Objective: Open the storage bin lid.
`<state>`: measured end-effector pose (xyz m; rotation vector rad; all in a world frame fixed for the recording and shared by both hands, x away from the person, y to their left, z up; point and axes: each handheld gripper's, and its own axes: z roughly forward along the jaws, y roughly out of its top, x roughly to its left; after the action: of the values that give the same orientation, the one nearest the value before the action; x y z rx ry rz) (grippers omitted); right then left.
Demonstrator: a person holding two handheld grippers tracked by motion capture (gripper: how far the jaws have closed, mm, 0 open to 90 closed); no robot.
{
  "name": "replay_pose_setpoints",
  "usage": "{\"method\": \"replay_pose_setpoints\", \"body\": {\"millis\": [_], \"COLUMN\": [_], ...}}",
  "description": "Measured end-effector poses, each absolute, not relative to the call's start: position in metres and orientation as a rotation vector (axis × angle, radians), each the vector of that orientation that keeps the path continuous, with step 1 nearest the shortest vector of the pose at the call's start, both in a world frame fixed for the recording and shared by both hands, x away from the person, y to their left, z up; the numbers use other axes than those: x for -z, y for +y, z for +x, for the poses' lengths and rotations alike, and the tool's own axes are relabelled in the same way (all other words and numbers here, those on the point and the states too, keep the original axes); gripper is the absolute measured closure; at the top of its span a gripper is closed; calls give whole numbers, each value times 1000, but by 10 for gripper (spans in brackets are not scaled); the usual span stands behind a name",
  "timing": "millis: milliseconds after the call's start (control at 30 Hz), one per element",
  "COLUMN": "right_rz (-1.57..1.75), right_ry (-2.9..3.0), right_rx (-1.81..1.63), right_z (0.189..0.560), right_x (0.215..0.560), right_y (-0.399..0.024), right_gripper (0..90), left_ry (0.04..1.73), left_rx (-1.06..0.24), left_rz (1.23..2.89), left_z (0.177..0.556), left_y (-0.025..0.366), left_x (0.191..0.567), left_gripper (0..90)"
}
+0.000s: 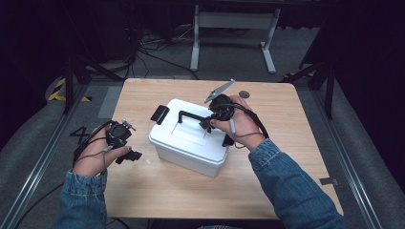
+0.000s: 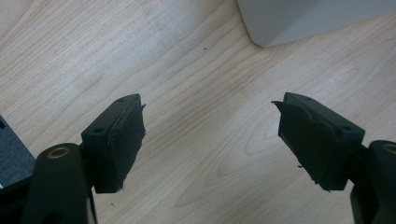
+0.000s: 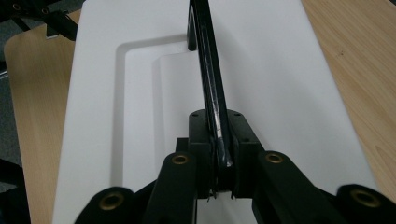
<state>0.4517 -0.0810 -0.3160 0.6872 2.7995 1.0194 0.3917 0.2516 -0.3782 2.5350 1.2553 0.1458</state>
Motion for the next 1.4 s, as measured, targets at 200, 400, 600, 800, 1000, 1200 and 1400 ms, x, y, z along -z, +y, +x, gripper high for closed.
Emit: {"method": "replay_pose_setpoints", "body": {"millis": [200, 400, 600, 800, 1000, 1200, 1400], "right_rz": [664, 644, 622, 618, 608, 615, 615], "right_ry": [2808, 2784, 2765, 2724, 2693, 2672, 2650], "right_rx": [-1034, -1074, -1103, -1143, -1182, -1209, -1223], "right_z": [451, 449, 445, 441, 439, 437, 436], "right_x": [315, 311, 301, 288, 277, 271, 267], "right_y": [-81, -81, -80, -84, -92, -97, -105], "right_gripper": [837, 843, 847, 847, 848, 847, 848], "left_ry": [1260, 1253, 1255, 1258, 1258, 1258, 1258], "left_rx": [-150, -144, -155, -147, -146, -146, -142], "left_rz": [2531, 2543, 2538, 2533, 2534, 2534, 2534], "left_z": [391, 391, 391, 391, 392, 392, 392], "left_y": [254, 253, 255, 254, 254, 254, 255], "left_x": [376, 378, 377, 378, 379, 379, 379], "left_gripper": [234, 233, 233, 233, 233, 233, 233]}}
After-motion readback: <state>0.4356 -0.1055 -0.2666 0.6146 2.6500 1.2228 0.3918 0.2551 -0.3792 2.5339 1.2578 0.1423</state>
